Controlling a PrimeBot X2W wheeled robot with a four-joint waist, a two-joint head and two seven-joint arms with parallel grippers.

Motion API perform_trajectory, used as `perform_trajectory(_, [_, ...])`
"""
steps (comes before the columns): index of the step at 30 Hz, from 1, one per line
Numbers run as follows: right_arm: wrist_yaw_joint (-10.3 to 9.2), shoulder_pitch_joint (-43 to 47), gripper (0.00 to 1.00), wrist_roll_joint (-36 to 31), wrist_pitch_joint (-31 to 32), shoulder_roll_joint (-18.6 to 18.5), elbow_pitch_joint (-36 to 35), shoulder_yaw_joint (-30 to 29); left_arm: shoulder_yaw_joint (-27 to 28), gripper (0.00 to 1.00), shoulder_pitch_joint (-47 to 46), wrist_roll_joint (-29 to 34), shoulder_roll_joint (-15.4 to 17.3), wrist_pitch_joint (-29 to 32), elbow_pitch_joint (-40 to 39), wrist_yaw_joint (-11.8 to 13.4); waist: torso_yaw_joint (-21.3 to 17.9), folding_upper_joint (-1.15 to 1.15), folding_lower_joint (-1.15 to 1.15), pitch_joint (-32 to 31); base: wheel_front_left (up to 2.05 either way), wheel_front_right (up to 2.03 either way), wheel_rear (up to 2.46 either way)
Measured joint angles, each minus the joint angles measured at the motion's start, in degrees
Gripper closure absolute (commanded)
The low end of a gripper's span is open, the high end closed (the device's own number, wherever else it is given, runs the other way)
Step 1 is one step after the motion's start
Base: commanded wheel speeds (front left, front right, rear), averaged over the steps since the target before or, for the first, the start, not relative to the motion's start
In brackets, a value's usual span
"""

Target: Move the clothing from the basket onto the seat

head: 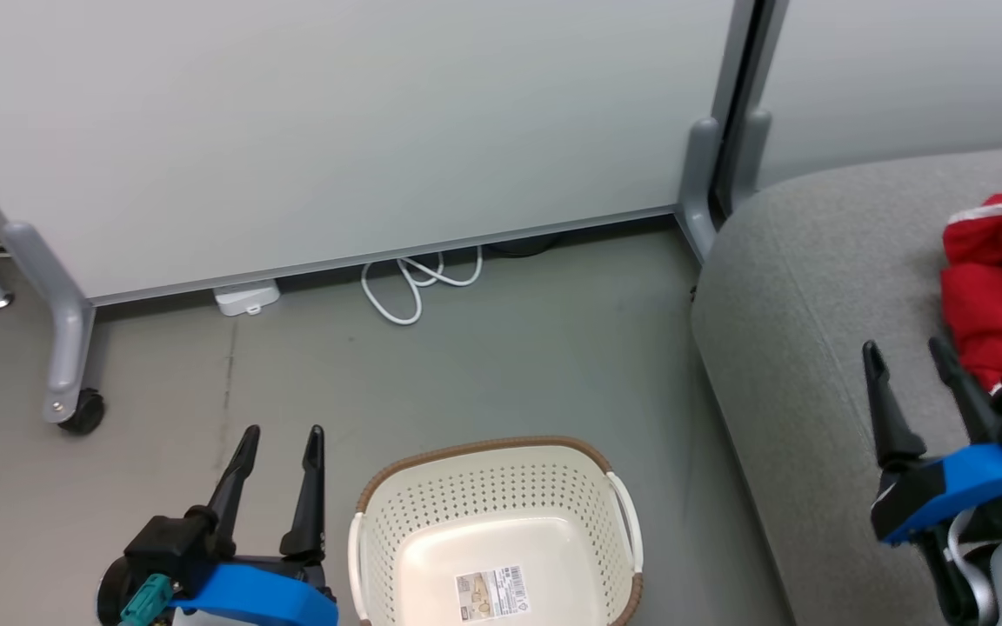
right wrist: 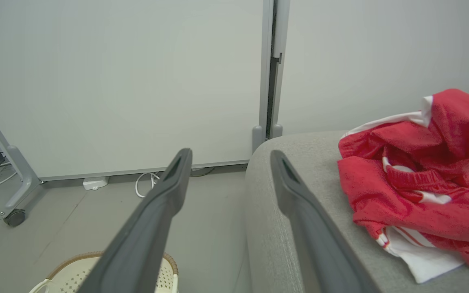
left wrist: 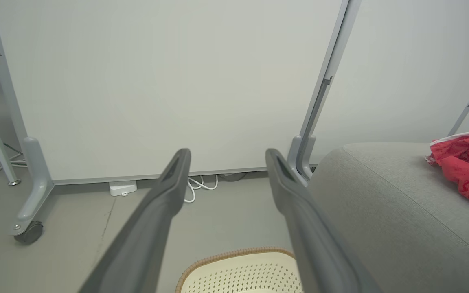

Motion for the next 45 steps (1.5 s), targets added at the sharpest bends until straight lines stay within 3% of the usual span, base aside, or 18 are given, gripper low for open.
perform_trajectory(7, [0.00,6.36,0.00,-3.75,0.91,5.08,-6.81,-0.55,3.44,0.00,0.90,1.22,-0.85,0.00,1.56,0.00,2.97,0.00,0.00,-1.46,0.00,0.00,0.00])
perform_trajectory(15, [0.00,10.34,0.00,-4.32,0.76,7.79,-9.06,-0.15,4.57,0.00,0.92,1.19,-0.89,-0.01,2.47,0.00,5.07,0.00,0.01,-2.00,0.00,0.00,0.00])
perform_trajectory(45, [0.00,11.43,0.00,-3.12,0.82,8.90,-8.61,2.47,4.63,0.00,1.17,1.44,-1.75,-0.01,5.31,0.00,5.12,0.00,0.02,-1.80,0.00,0.00,0.00])
